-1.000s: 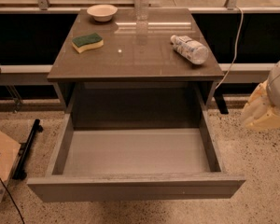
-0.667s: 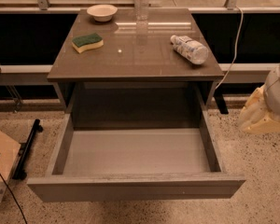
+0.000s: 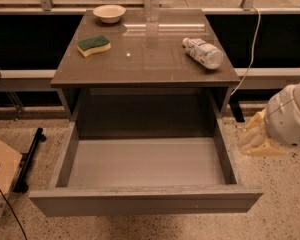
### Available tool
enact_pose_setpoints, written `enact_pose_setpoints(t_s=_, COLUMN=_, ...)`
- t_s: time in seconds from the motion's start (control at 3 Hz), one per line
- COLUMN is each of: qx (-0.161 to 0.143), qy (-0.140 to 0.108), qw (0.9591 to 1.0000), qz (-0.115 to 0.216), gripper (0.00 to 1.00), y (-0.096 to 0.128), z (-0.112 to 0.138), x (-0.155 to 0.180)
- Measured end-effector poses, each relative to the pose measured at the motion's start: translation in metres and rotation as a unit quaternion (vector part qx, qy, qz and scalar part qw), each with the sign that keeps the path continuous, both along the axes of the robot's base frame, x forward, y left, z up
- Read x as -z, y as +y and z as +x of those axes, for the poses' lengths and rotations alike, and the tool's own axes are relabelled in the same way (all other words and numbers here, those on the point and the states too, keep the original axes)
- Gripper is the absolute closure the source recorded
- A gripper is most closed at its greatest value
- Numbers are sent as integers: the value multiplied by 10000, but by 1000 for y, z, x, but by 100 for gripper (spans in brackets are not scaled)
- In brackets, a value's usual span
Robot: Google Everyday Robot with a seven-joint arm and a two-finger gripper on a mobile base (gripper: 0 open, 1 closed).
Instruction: Close top drawer
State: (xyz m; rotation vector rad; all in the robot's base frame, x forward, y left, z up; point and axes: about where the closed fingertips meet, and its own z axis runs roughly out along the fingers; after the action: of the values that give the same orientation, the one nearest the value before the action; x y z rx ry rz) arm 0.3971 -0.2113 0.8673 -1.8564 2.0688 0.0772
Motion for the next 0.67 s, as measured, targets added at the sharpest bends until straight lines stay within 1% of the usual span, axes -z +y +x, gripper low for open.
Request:
enact_pose_setpoints(t_s=0.33, qx=-8, qy=-6, qw=9996, qz=284, gripper=100, y=6, z=-10, x=31)
enact_pose_setpoints(t_s=0.67, qx=1, qy=-10, qw=9996, qz=299, gripper=100, y=6, z=-11, x=33)
